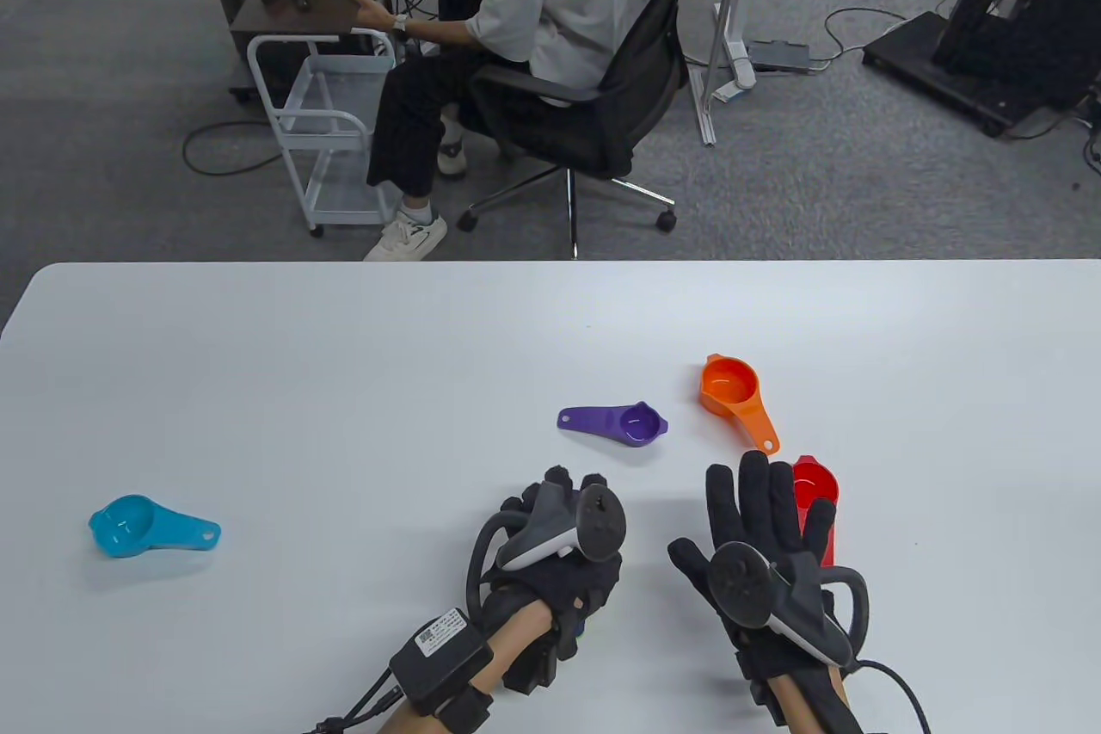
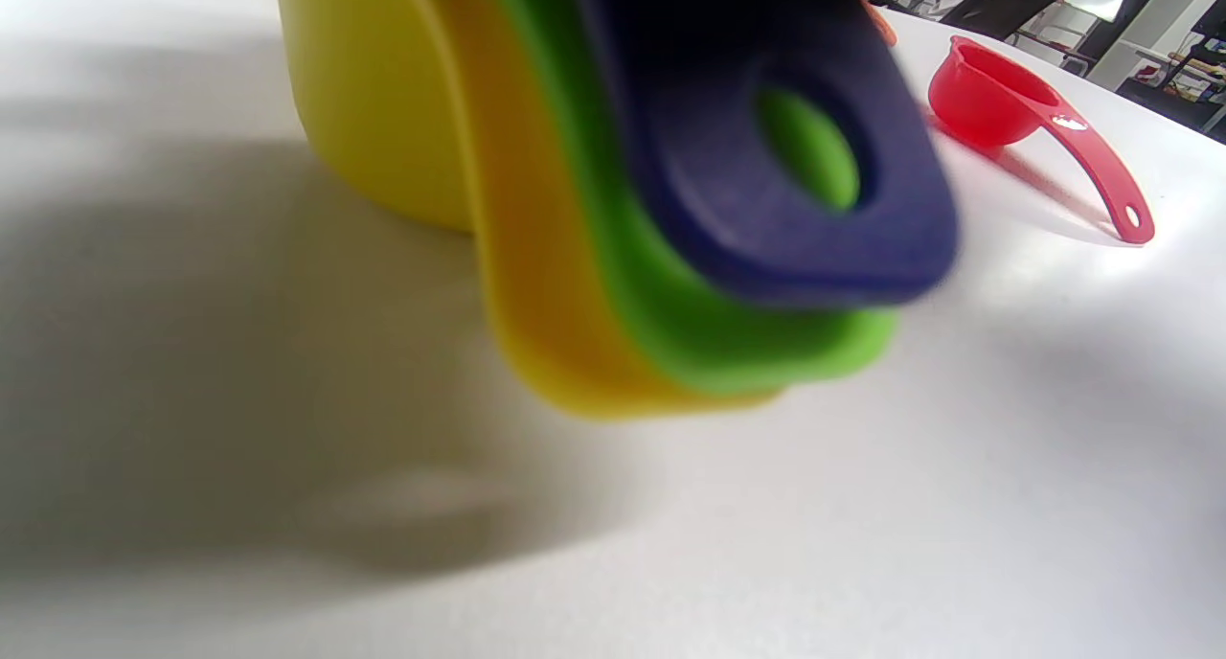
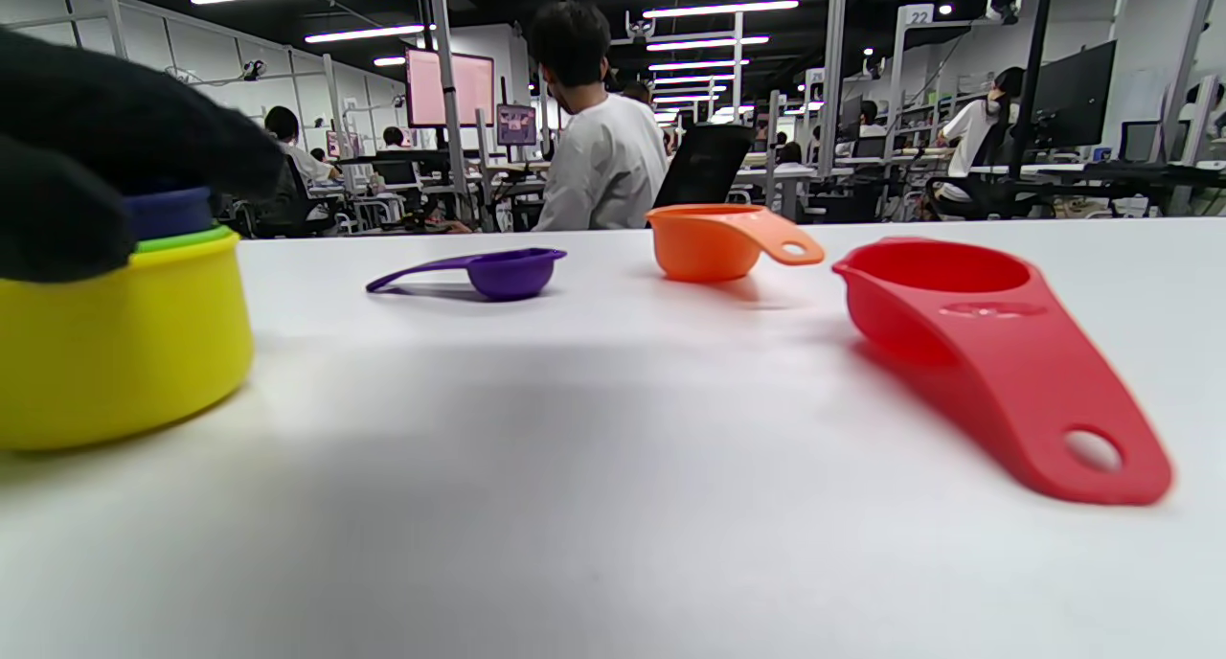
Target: Nest plastic measuring cups
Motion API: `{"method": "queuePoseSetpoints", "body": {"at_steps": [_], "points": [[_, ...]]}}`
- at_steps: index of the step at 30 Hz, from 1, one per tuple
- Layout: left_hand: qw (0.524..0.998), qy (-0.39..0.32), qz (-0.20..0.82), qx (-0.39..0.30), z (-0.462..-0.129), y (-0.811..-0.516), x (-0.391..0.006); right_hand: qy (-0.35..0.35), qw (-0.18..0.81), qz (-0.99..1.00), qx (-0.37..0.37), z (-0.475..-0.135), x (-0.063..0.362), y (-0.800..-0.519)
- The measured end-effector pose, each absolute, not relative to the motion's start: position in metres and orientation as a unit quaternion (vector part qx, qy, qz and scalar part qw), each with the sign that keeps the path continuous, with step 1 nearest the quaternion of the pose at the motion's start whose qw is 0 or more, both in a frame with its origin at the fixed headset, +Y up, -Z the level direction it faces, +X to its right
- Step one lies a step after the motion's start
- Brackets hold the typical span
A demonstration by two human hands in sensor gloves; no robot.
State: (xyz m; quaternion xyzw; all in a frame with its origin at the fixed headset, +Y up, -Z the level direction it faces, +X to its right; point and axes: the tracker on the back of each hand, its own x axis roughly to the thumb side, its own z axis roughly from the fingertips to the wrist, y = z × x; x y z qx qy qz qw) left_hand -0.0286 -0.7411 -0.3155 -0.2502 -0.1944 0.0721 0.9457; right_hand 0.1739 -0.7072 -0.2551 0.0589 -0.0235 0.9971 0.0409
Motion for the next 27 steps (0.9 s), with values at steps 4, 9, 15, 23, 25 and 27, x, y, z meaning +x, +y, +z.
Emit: {"method": "queuePoseSetpoints", "body": {"at_steps": [4, 9, 15, 23, 25, 27], "points": [[0.943, -0.195, 0.084, -0.257, -0.317, -0.744, -0.031, -0.025, 0.043, 0.997, 0.058, -0.255, 0.174, -0.707], [0.939, -0.197, 0.096, -0.264, -0.318, -0.748, -0.032, -0.018, 0.039, 0.997, 0.058, -0.256, 0.173, -0.709], [0.941, -0.218, 0.141, -0.217, -0.315, -0.719, -0.047, -0.018, 0.050, 0.997, 0.058, -0.255, 0.176, -0.709], [0.971, -0.222, 0.085, -0.021, -0.285, -0.659, -0.142, -0.051, 0.087, 0.994, 0.034, -0.254, 0.196, -0.694], [0.977, -0.201, 0.077, -0.010, -0.276, -0.664, -0.169, -0.061, 0.100, 0.993, 0.029, -0.254, 0.203, -0.690], [0.980, -0.188, 0.071, -0.011, -0.271, -0.671, -0.185, -0.068, 0.103, 0.992, 0.024, -0.254, 0.207, -0.688]]}}
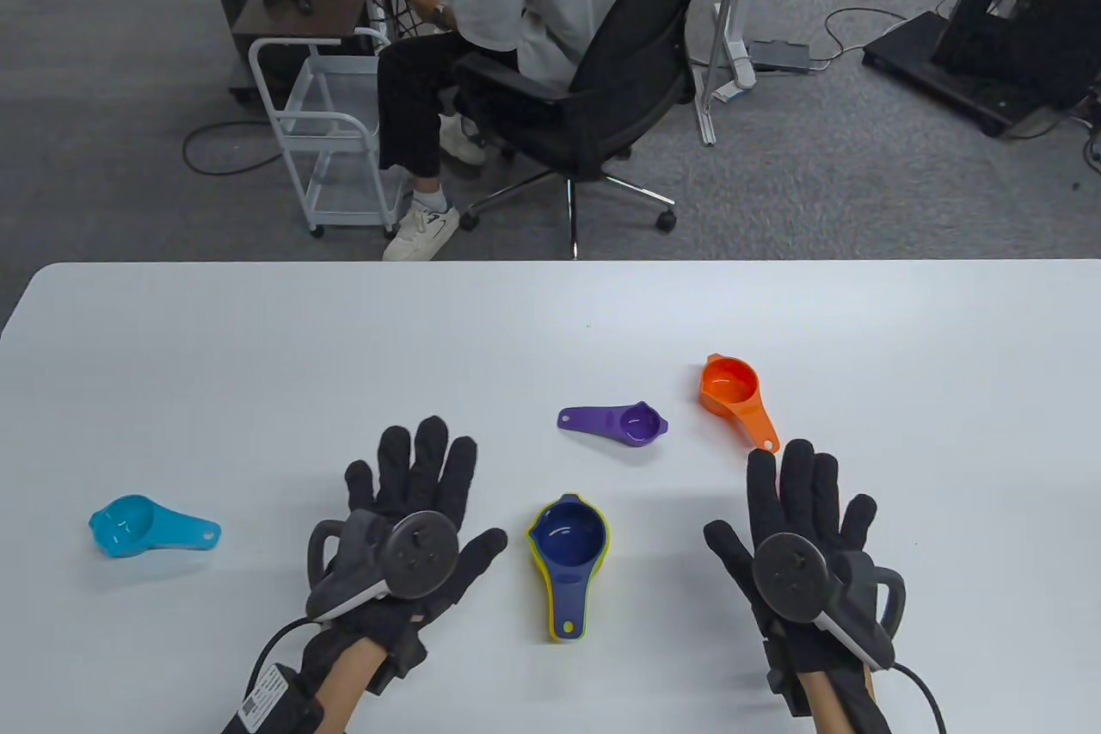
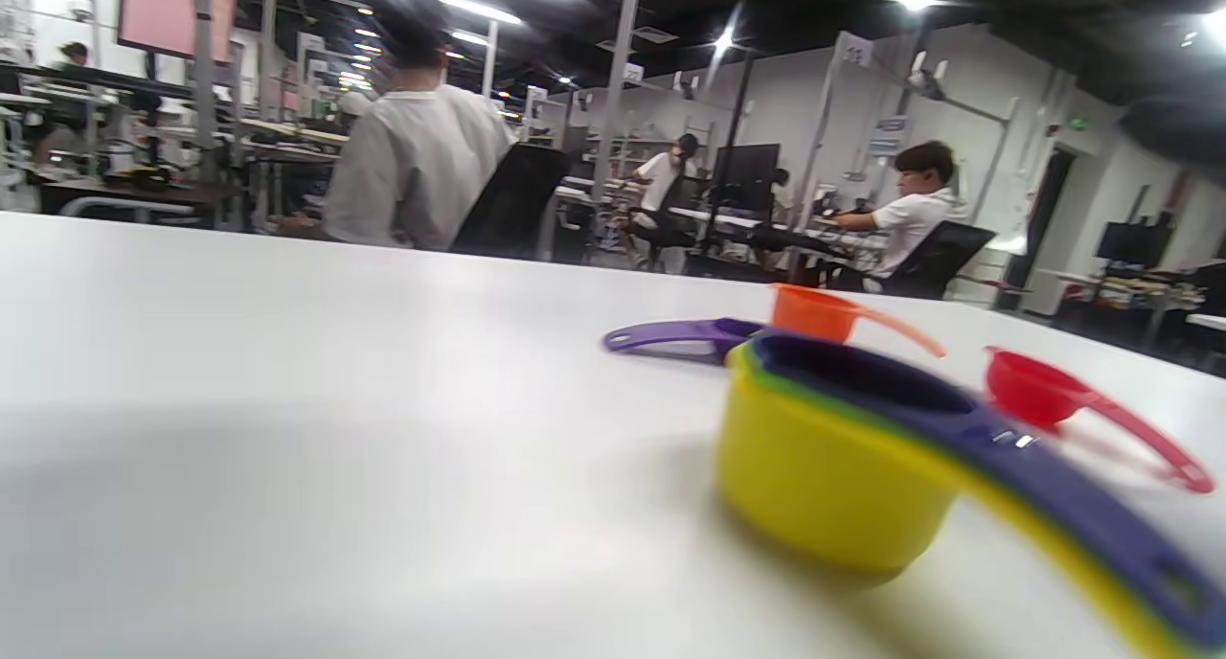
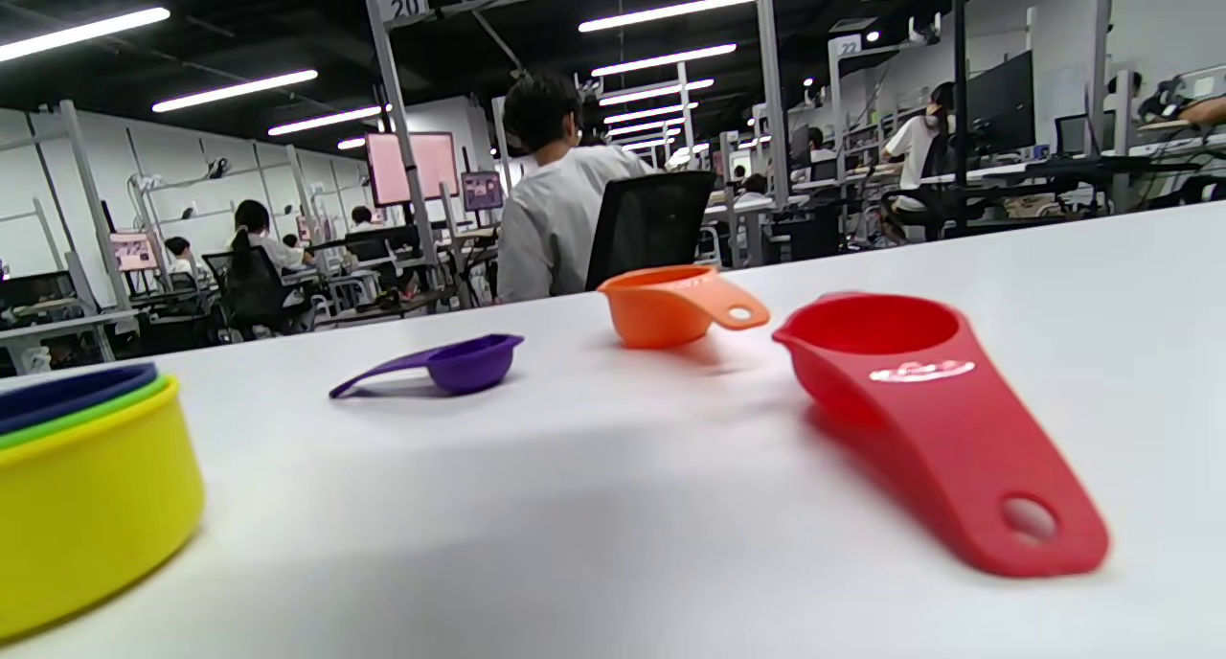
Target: Nest plastic measuring cups
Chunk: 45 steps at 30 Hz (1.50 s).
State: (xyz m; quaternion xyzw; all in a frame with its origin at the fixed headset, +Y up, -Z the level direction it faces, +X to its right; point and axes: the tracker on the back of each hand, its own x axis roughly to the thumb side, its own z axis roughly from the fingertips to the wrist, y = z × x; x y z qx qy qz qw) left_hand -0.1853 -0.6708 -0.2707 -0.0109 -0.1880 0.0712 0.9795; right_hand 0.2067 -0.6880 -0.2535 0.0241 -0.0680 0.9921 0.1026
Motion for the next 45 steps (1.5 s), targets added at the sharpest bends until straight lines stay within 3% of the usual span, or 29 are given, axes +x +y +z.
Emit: {"method": "queuePoseSetpoints", "body": {"at_steps": [4, 7, 10, 14, 23, 28, 32, 42, 45], "points": [[0.987, -0.156, 0.036, 0.009, -0.268, -0.692, -0.210, -0.063, 0.097, 0.993, 0.017, -0.256, 0.211, -0.690], [0.990, -0.138, 0.023, -0.013, -0.270, -0.702, -0.214, -0.051, 0.081, 0.995, 0.015, -0.259, 0.209, -0.694], [0.991, -0.133, -0.016, -0.009, -0.270, -0.705, -0.215, -0.042, 0.070, 0.997, 0.017, -0.261, 0.204, -0.697], [0.990, -0.138, 0.006, -0.005, -0.269, -0.704, -0.216, -0.015, 0.068, 0.997, 0.030, -0.271, 0.193, -0.700], [0.988, -0.152, 0.006, 0.010, -0.262, -0.698, -0.213, 0.009, -0.031, 0.999, 0.014, -0.359, 0.171, -0.677], [0.989, -0.150, 0.003, 0.013, -0.258, -0.695, -0.212, 0.041, -0.081, 0.996, -0.017, -0.424, 0.174, -0.693], [0.988, -0.151, -0.006, 0.013, -0.254, -0.694, -0.210, 0.097, -0.062, 0.991, -0.062, -0.467, 0.184, -0.715], [0.989, -0.144, -0.003, -0.017, -0.257, -0.699, -0.207, 0.215, -0.047, 0.973, -0.073, -0.507, 0.193, -0.754], [0.989, -0.143, -0.006, -0.022, -0.258, -0.700, -0.204, 0.179, -0.063, 0.980, -0.060, -0.509, 0.189, -0.755]]}}
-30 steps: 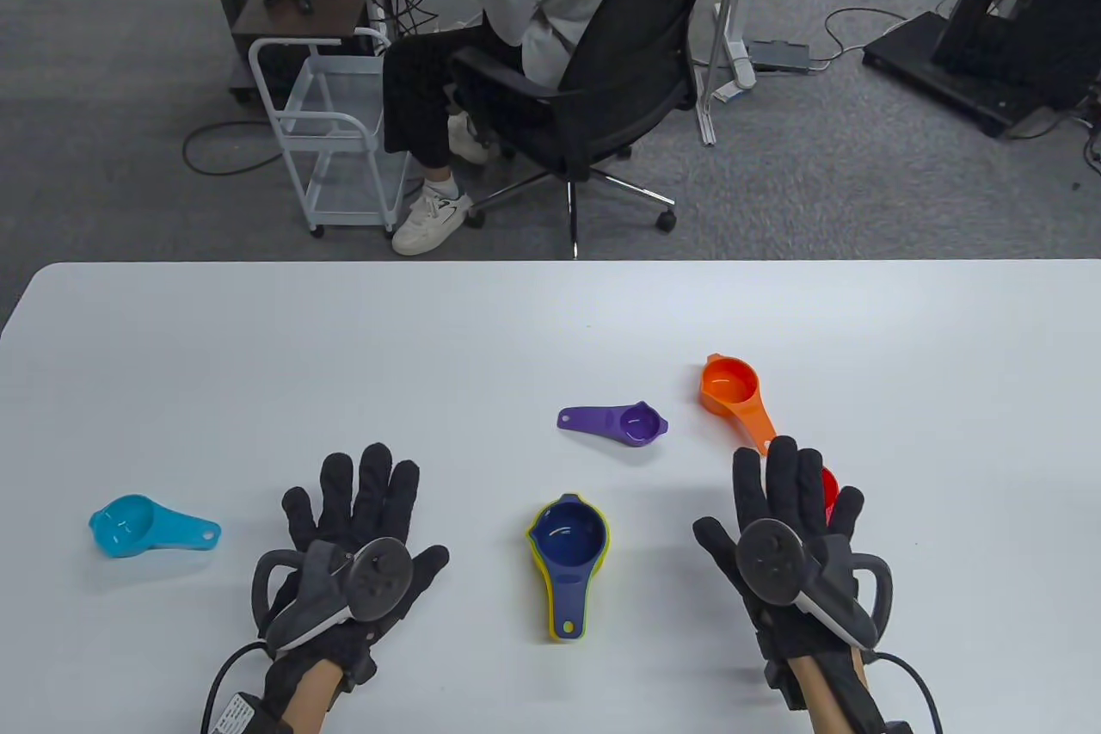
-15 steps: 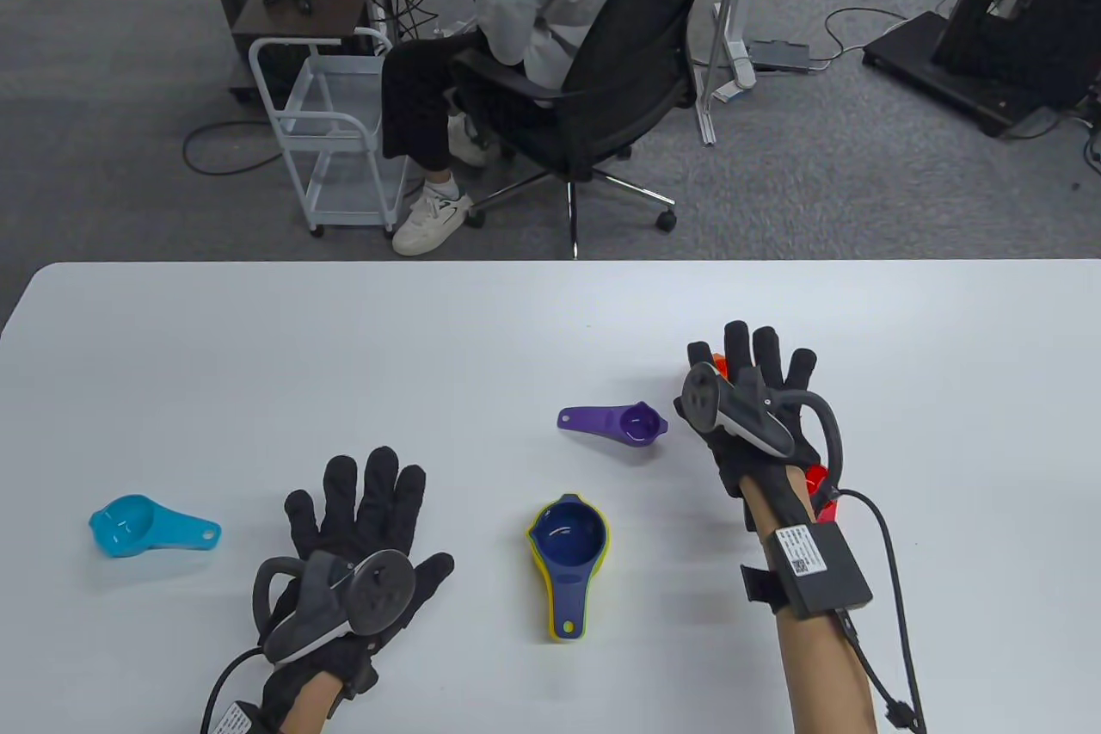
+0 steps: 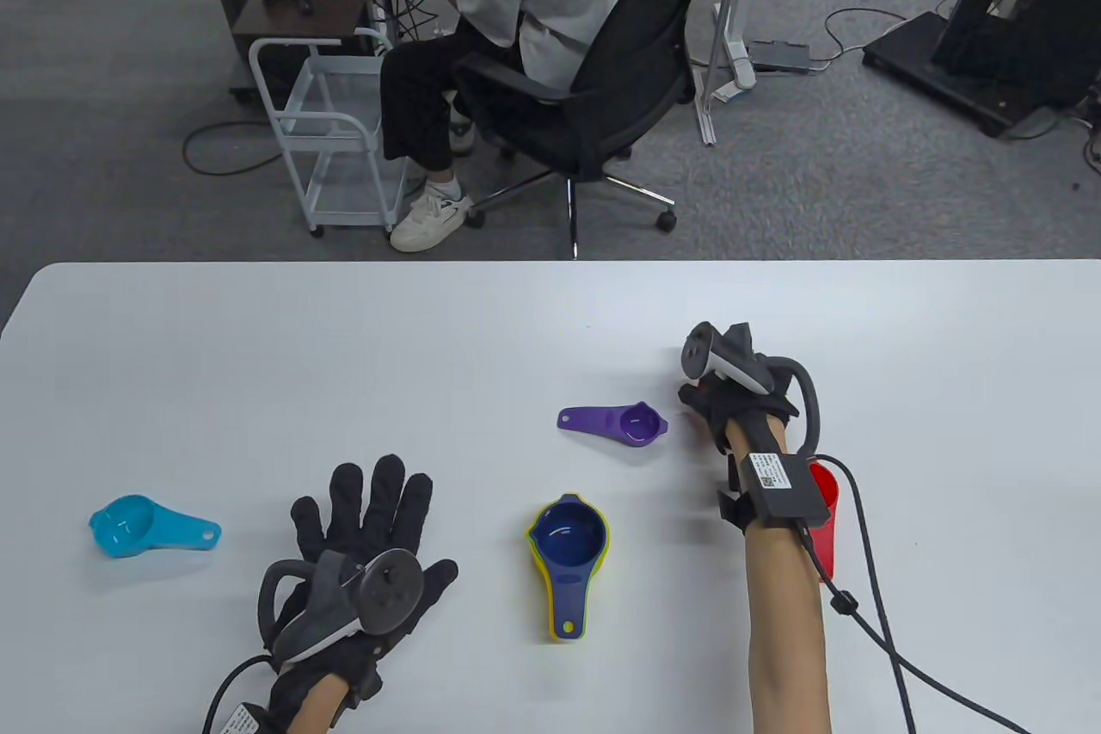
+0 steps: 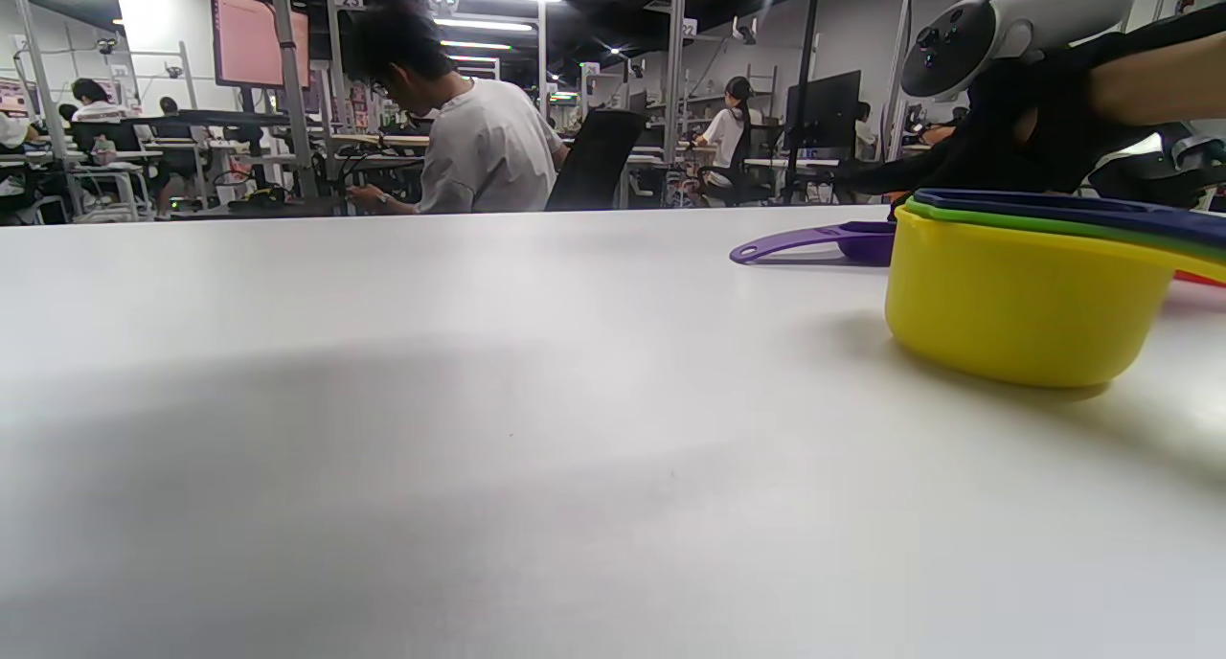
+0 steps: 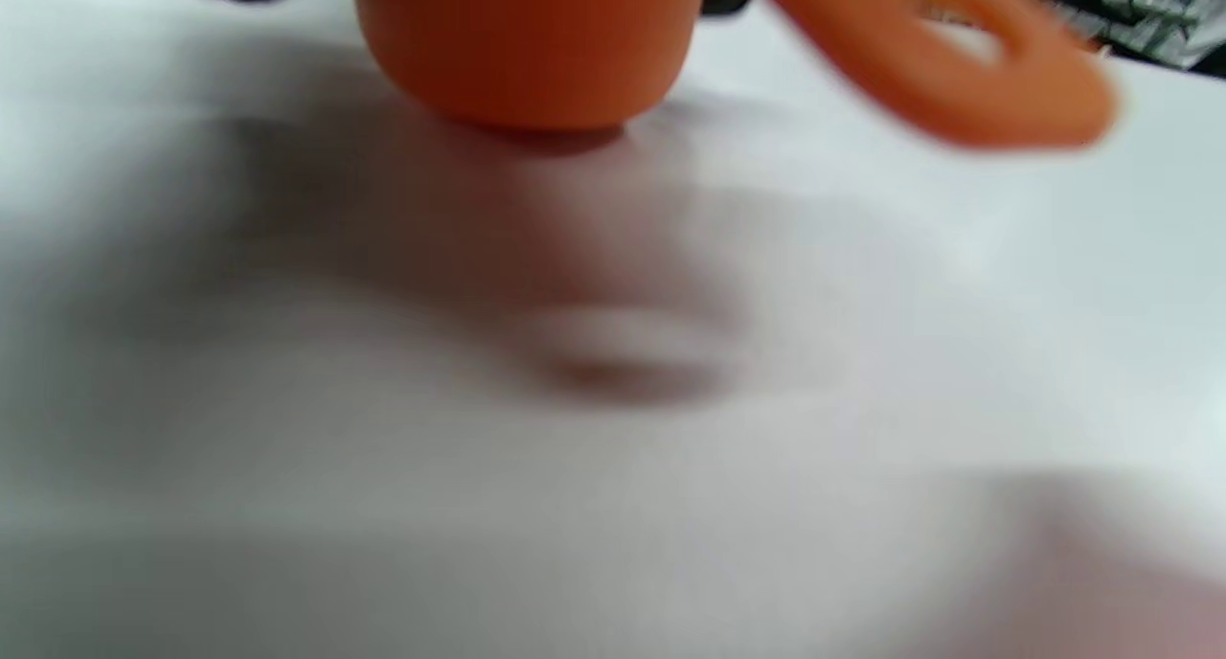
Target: Nest plastic measuring cups
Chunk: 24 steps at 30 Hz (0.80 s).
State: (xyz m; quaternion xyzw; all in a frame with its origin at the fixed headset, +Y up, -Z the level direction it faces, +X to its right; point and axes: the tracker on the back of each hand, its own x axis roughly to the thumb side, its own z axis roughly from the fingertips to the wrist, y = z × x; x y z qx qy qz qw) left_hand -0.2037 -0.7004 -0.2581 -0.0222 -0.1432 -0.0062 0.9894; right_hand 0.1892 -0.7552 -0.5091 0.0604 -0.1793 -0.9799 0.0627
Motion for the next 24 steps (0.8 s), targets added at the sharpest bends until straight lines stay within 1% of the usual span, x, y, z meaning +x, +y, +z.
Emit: {"method": "queuePoseSetpoints", "body": {"at_steps": [2, 3, 4, 7, 10, 11, 12, 14, 16, 20, 24], "points": [[0.990, -0.142, -0.009, -0.022, -0.259, -0.700, -0.202, -0.152, 0.077, -0.984, 0.052, -0.507, 0.188, -0.751], [0.990, -0.141, -0.010, -0.020, -0.259, -0.700, -0.201, -0.126, 0.077, -0.988, 0.051, -0.504, 0.188, -0.746], [0.990, -0.141, -0.010, -0.019, -0.259, -0.700, -0.201, -0.116, 0.073, -0.989, 0.049, -0.501, 0.188, -0.741], [0.991, -0.136, -0.011, -0.020, -0.260, -0.701, -0.202, -0.060, 0.075, -0.995, 0.041, -0.481, 0.183, -0.708], [0.991, -0.132, -0.010, -0.024, -0.262, -0.704, -0.203, -0.021, 0.060, -0.998, 0.025, -0.446, 0.166, -0.675], [0.991, -0.131, -0.009, -0.025, -0.262, -0.704, -0.203, -0.014, 0.048, -0.999, 0.018, -0.436, 0.160, -0.668], [0.991, -0.132, -0.008, -0.027, -0.263, -0.705, -0.203, -0.007, 0.030, -1.000, 0.002, -0.420, 0.150, -0.658], [0.991, -0.132, -0.007, -0.029, -0.263, -0.706, -0.204, -0.001, 0.005, -1.000, -0.023, -0.393, 0.129, -0.649], [0.991, -0.131, -0.004, -0.029, -0.263, -0.707, -0.205, -0.002, -0.007, -0.999, -0.050, -0.369, 0.105, -0.646], [0.991, -0.128, 0.006, -0.031, -0.263, -0.708, -0.210, -0.009, 0.020, -0.994, -0.107, -0.325, 0.048, -0.651], [0.992, -0.122, 0.016, -0.034, -0.263, -0.709, -0.216, -0.027, 0.029, -0.992, -0.118, -0.309, 0.013, -0.664]]}}
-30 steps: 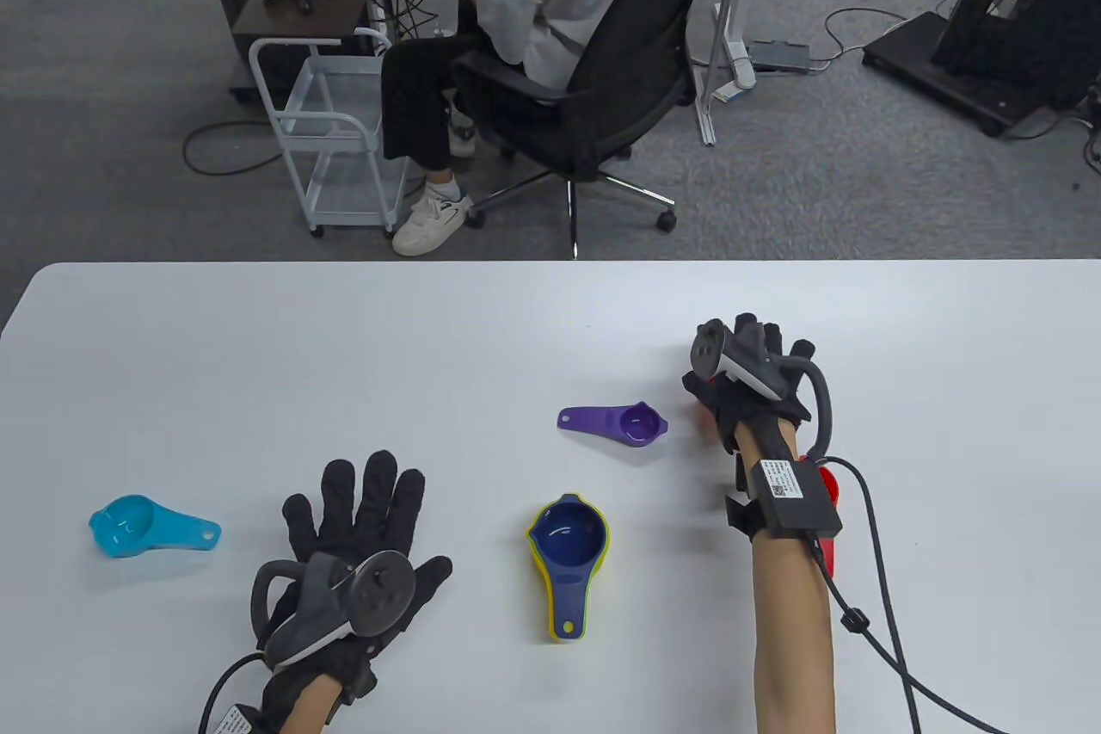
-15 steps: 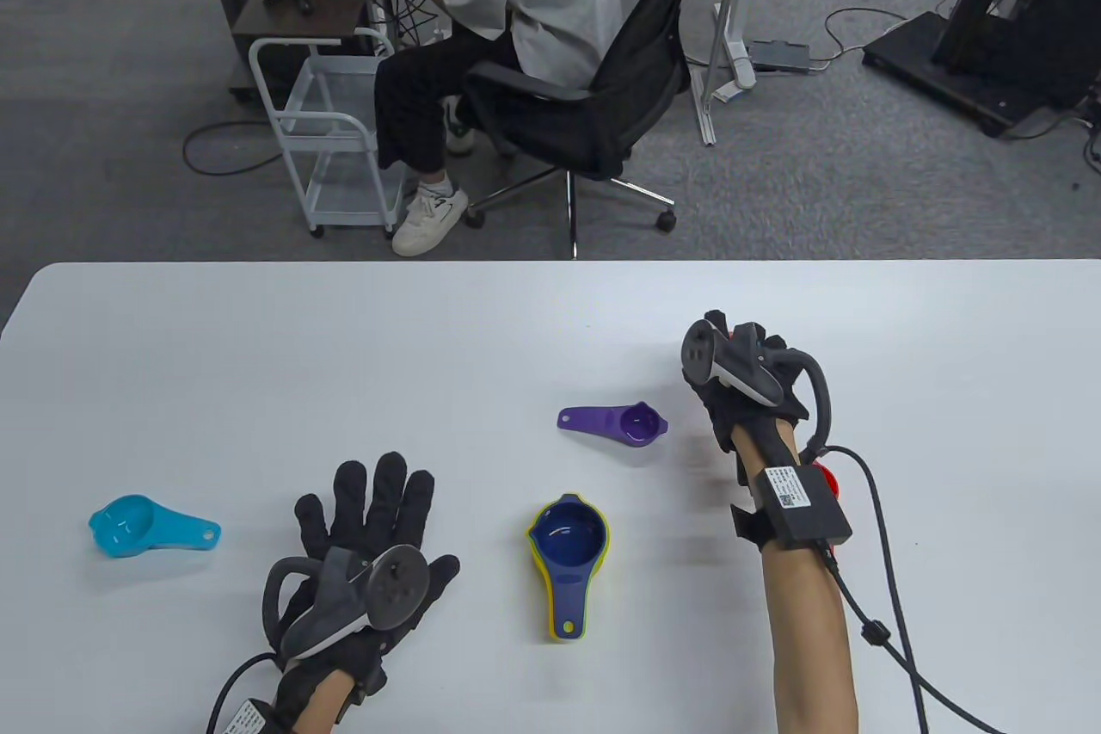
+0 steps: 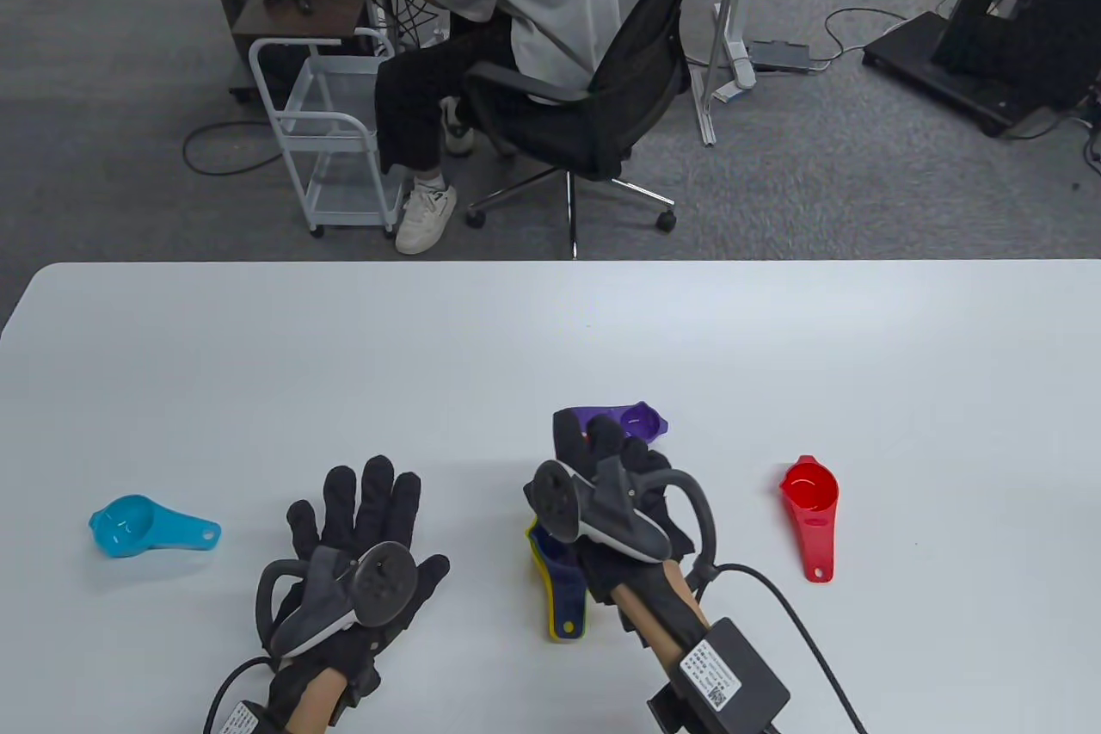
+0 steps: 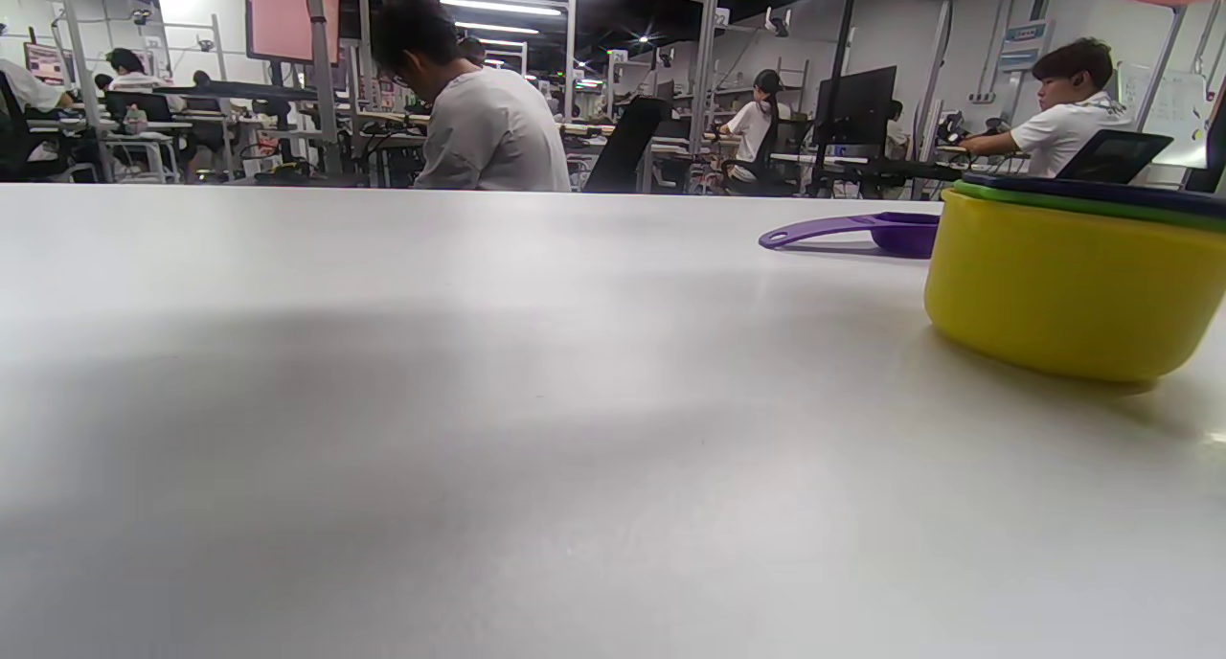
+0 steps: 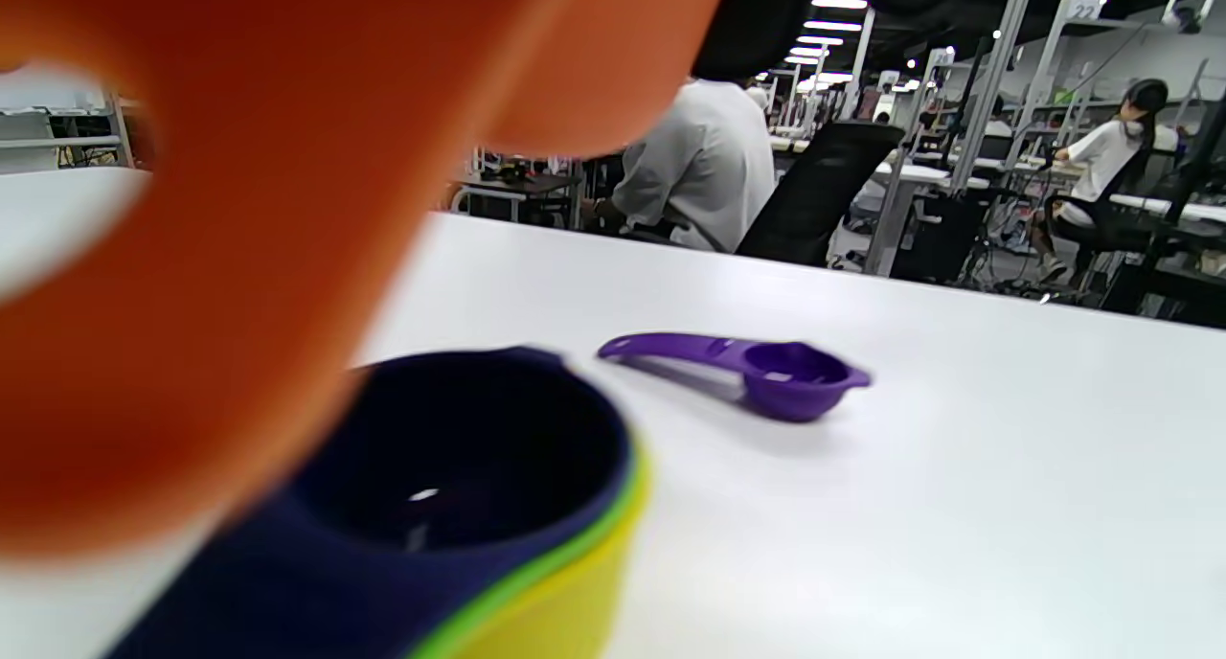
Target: Nest plastic measuring cups
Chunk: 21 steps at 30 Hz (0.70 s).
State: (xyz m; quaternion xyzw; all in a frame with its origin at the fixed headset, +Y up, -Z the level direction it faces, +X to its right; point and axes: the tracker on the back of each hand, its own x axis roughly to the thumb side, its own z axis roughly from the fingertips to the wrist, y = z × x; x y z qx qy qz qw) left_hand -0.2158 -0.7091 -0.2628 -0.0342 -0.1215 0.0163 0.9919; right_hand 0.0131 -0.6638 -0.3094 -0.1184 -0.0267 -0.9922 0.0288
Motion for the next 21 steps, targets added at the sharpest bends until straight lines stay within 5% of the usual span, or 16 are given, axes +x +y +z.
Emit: {"method": "queuePoseSetpoints", "body": {"at_steps": [9, 21], "points": [[0.992, -0.120, 0.029, -0.030, -0.258, -0.703, -0.219, -0.065, 0.034, -0.997, -0.036, -0.313, 0.002, -0.698], [0.992, -0.117, 0.021, -0.051, -0.258, -0.706, -0.214, -0.075, 0.092, -0.993, -0.020, -0.312, -0.010, -0.714]]}}
